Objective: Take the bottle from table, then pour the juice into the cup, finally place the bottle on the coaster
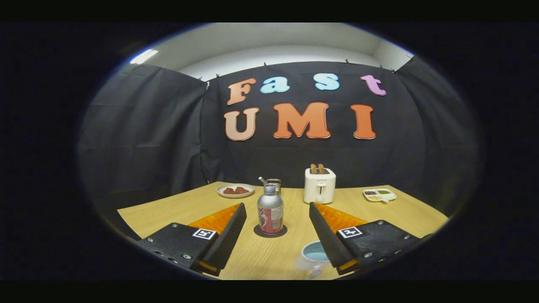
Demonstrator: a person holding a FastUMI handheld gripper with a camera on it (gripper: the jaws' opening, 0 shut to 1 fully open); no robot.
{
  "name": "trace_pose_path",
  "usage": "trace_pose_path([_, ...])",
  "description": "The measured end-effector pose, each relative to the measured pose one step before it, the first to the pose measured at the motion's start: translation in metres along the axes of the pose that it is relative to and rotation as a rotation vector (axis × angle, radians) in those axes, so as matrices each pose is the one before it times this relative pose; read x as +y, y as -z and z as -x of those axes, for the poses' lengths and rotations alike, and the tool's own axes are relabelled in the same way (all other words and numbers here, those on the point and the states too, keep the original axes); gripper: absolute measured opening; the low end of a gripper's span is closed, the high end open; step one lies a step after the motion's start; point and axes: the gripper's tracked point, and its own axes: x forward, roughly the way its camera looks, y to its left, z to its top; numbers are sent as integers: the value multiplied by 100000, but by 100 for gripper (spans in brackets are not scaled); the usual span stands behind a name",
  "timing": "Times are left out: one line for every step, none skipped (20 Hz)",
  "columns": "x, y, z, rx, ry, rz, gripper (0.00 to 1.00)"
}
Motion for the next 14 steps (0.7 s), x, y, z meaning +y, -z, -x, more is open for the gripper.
trace_pose_path([-348, -789, 1212, -1282, -564, 302, 90])
trace_pose_path([-196, -696, 1012, -1882, -716, -397, 90])
trace_pose_path([-400, -909, 1091, -2093, -224, -251, 89])
trace_pose_path([-624, -805, 937, -1901, 543, -87, 89])
trace_pose_path([-644, -843, 1072, -1747, 1103, -382, 90])
trace_pose_path([-512, -596, 905, -1229, 1076, -546, 89])
trace_pose_path([-619, -247, 978, -617, 1548, -526, 89])
trace_pose_path([-593, -176, 969, -1020, 1202, -144, 89])
trace_pose_path([-420, -277, 809, -1355, 476, 459, 89])
trace_pose_path([-234, -241, 597, -1020, 574, 1185, 89])
trace_pose_path([-414, -343, 603, -1199, 1056, 1615, 89])
trace_pose_path([-735, -575, 589, -1154, 2064, 1180, 89])
trace_pose_path([-585, -485, 415, -1345, 1754, -536, 89])
trace_pose_path([-26, -317, 287, -984, 138, -1506, 89])
